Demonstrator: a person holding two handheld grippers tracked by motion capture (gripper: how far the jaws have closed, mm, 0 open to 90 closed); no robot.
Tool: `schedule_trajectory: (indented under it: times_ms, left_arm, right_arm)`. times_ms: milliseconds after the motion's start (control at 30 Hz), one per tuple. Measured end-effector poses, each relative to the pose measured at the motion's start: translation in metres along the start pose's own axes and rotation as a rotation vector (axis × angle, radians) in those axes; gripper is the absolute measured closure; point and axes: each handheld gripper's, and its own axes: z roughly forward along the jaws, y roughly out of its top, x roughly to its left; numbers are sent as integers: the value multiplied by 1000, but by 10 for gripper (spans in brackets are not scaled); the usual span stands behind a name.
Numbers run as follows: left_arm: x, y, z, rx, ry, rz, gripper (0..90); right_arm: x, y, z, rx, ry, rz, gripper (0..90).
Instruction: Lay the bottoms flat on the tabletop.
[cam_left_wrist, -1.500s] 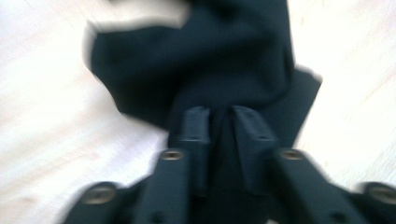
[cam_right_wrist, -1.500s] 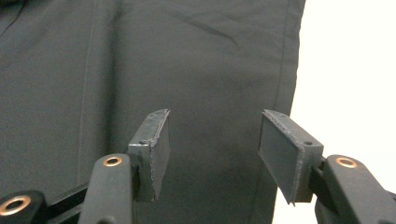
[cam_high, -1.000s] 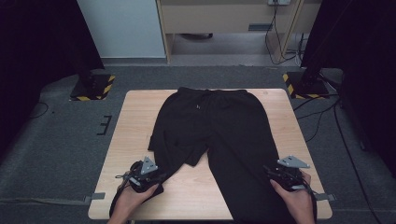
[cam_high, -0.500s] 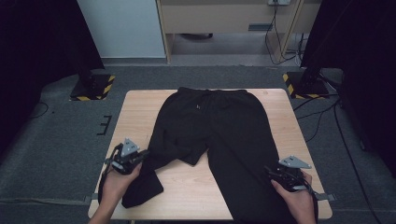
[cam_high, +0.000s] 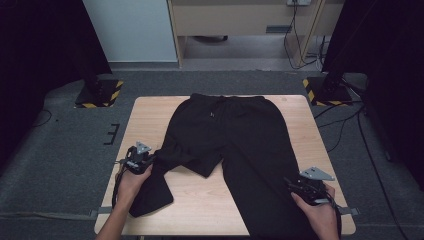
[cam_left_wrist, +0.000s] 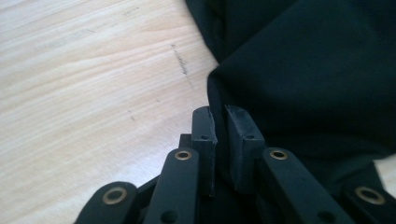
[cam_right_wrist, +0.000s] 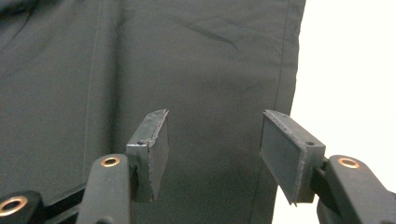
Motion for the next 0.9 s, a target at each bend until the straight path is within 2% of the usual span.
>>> schedule_trajectory:
  times_ms: [100, 167, 267, 367, 467, 567, 667, 733, 767, 833, 900]
  left_arm:
    - [-11, -11, -11, -9, -28, -9, 831]
    - [-22, -21, -22, -15, -39, 1, 834]
    - [-34, -32, -39, 21, -56, 18, 834]
    - [-41, -43, -54, 47, -69, 31, 830]
    - [-41, -50, -64, 64, -59, 53, 784]
    - [-33, -49, -65, 57, -54, 25, 707]
    - [-34, -41, -70, -31, -25, 19, 525]
    - [-39, -35, -70, -92, -25, 27, 447]
    - [-43, -32, -68, -101, -28, 39, 422]
    - [-49, -28, -59, -81, -36, 62, 393]
    - [-52, -26, -48, -48, -38, 66, 407]
  right_arm:
    - [-1, -1, 0, 0, -2, 5, 421]
    - [-2, 0, -1, -3, -5, 3, 422]
    - [-2, 0, -1, -6, -5, -1, 421]
    - [-2, -1, 1, 3, -4, -1, 419]
    - [0, 0, 1, 2, 2, -4, 419]
    - [1, 1, 2, -2, -1, 2, 418]
    - [2, 2, 1, -2, 5, -5, 418]
    - [2, 2, 0, -5, 6, -3, 417]
    - [2, 2, 0, -6, 6, -1, 416]
    - [1, 1, 0, -4, 7, 6, 416]
    - [2, 1, -1, -8, 9, 8, 416]
